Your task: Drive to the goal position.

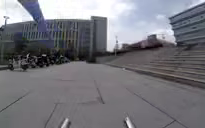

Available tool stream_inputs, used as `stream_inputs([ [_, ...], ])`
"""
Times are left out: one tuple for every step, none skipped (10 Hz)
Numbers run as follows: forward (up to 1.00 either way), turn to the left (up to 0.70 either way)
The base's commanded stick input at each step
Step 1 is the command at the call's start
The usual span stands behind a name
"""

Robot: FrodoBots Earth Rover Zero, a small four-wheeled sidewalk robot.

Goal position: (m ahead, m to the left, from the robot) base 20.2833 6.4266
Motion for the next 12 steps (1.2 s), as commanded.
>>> stream_inputs([
  [1.0,-0.34],
  [1.0,-0.4],
  [1.0,-0.4],
  [1.0,-0.4],
  [1.0,-0.23],
  [1.0,0.0],
  [1.0,0.0],
  [1.0,0.0],
  [1.0,0.0],
  [1.0,0.0],
  [1.0,-0.4],
  [1.0,-0.34],
])
